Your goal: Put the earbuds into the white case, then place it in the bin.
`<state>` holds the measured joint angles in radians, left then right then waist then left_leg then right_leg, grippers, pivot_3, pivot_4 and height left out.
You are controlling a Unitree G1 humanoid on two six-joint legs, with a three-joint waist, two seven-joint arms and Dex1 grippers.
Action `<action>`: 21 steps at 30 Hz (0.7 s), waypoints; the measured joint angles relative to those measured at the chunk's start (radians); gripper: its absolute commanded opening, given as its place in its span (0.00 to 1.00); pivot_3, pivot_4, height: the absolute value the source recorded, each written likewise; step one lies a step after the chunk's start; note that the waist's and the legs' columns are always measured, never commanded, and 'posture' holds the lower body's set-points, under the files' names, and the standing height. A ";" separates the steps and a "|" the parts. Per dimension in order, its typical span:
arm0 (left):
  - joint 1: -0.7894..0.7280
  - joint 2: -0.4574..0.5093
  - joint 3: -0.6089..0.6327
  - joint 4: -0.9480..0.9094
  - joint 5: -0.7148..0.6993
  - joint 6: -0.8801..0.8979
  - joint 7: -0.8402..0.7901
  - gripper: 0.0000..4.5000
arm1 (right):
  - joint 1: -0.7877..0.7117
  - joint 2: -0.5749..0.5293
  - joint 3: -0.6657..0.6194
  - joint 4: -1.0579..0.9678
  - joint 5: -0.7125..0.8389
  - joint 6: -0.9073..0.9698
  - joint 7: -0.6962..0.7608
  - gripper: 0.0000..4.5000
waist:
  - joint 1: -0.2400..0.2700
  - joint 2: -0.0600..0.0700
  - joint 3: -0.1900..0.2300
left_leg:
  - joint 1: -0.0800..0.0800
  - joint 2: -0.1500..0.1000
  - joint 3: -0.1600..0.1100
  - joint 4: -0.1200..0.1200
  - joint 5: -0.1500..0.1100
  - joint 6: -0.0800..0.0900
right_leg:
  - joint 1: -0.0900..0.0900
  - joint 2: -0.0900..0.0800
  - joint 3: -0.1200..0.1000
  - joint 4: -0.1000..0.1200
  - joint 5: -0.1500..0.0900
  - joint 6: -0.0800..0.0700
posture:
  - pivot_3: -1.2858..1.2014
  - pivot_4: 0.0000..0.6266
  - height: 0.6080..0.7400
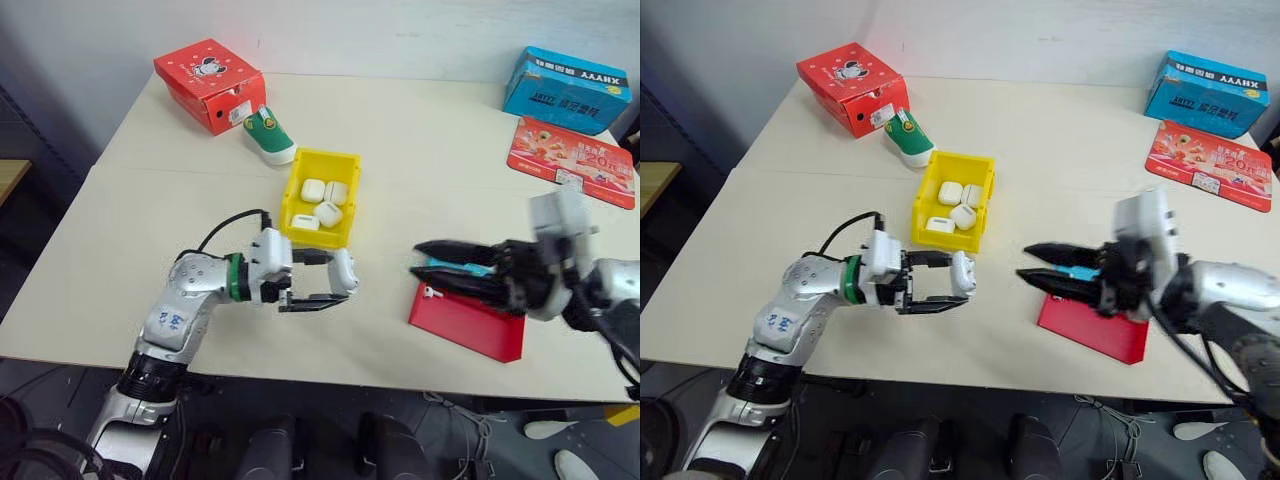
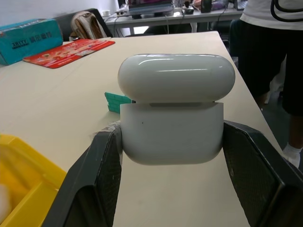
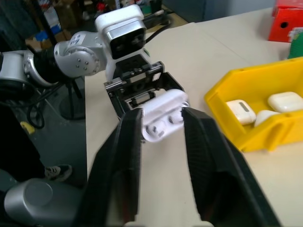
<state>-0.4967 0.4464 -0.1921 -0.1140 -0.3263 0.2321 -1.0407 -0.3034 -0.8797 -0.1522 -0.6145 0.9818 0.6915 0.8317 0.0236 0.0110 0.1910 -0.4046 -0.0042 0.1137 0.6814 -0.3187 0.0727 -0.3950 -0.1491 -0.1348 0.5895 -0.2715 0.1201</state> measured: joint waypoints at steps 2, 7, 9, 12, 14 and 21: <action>-0.007 -0.006 -0.024 -0.010 0.007 0.023 0.006 0.61 | -0.033 0.029 0.081 -0.014 -0.054 -0.010 -0.009 0.01 | -0.001 0.000 0.000 | 0.000 0.000 0.000 0.000 0.000 -0.001 | 0.000 0.000 0.000 0.000 0.000 0.000 | 0.52 0.24 1.00; -0.021 -0.007 -0.045 -0.030 0.014 0.066 0.012 0.61 | -0.131 0.081 0.223 -0.013 -0.162 0.017 -0.064 0.01 | -0.001 0.000 0.000 | 0.000 0.000 0.000 0.000 0.001 -0.001 | 0.000 0.001 -0.001 0.002 0.000 0.000 | 0.52 0.24 1.00; -0.026 0.000 -0.044 -0.030 0.015 0.070 0.012 0.61 | -0.150 0.090 0.240 -0.013 -0.185 0.030 -0.072 0.01 | 0.002 0.000 0.000 | 0.000 0.000 0.000 0.000 0.001 0.000 | 0.001 0.001 -0.001 0.002 0.000 0.000 | 0.52 0.24 1.00; -0.029 0.006 -0.044 -0.029 0.019 0.077 0.012 0.61 | -0.162 0.088 0.263 -0.013 -0.218 0.051 -0.077 0.01 | 0.000 0.000 0.000 | 0.000 0.000 0.000 0.000 0.001 0.000 | 0.001 0.001 -0.001 0.002 0.000 0.000 | 0.52 0.24 1.00; -0.029 0.008 -0.044 -0.029 0.020 0.089 0.014 0.61 | -0.161 0.078 0.263 -0.013 -0.233 0.059 -0.077 0.01 | 0.001 0.000 0.000 | 0.000 0.000 0.000 0.000 0.001 0.000 | 0.001 0.001 -0.002 0.002 0.000 0.000 | 0.52 0.24 1.00; -0.022 0.029 -0.034 -0.036 0.018 0.094 0.013 0.61 | -0.064 0.018 0.186 -0.009 -0.255 0.071 -0.056 0.01 | 0.001 0.000 0.000 | 0.000 0.000 0.000 0.000 0.001 0.000 | 0.001 0.001 -0.002 0.002 0.000 0.000 | 0.52 0.24 1.00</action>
<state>-0.5189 0.4758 -0.2263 -0.1498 -0.3079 0.3262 -1.0276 -0.3678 -0.8619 0.0340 -0.6235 0.7264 0.7629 0.7756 0.0244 0.0109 0.1911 -0.4051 -0.0044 0.1135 0.6815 -0.3180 0.0726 -0.3937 -0.1476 -0.1368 0.5915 -0.2715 0.1201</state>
